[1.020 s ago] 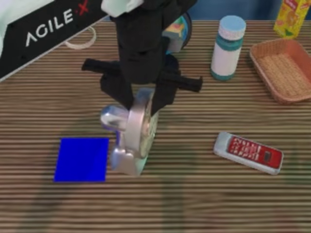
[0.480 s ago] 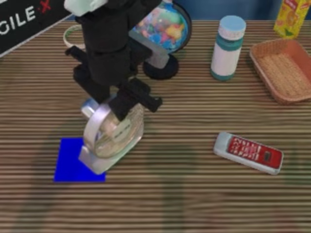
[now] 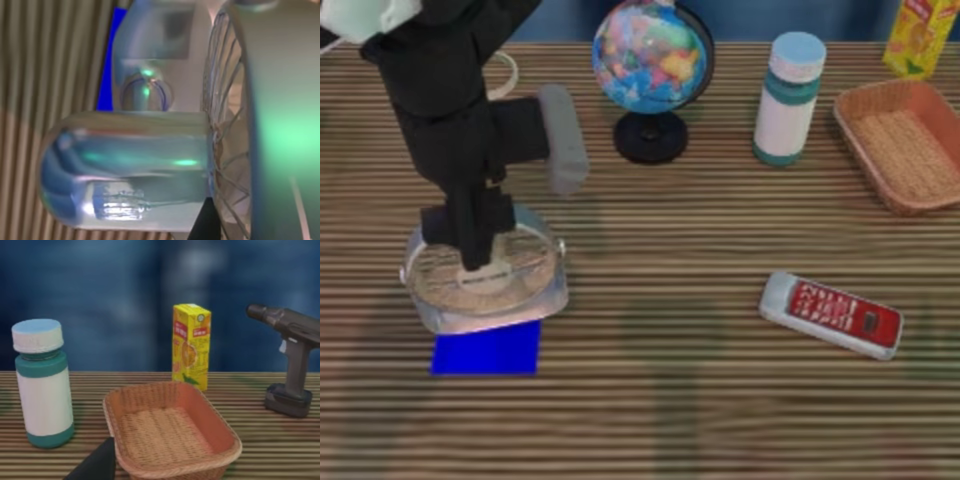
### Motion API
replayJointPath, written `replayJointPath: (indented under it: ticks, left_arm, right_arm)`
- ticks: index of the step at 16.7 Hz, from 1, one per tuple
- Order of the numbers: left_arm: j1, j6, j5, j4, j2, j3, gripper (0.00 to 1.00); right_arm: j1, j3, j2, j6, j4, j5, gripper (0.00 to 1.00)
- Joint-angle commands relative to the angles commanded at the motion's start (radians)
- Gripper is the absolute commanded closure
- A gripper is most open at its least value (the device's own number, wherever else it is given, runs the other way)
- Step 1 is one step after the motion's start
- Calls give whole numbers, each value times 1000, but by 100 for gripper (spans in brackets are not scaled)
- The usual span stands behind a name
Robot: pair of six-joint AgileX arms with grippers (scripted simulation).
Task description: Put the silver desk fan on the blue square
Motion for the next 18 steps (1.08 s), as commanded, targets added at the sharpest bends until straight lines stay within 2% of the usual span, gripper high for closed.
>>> replayJointPath:
  ticks: [3, 6, 12, 18]
  left_arm:
    - [38, 180, -1, 18, -48, -67, 100]
    - [59, 265, -1, 26, -72, -102, 100]
    - [55, 272, -1, 30, -69, -106, 100]
    - [67, 279, -1, 159, -58, -221, 100]
  right_arm:
    - [0, 0, 0, 0, 0, 0, 0]
    - [0, 0, 0, 0, 0, 0, 0]
    - [0, 0, 0, 0, 0, 0, 0]
    - [0, 0, 0, 0, 0, 0, 0]
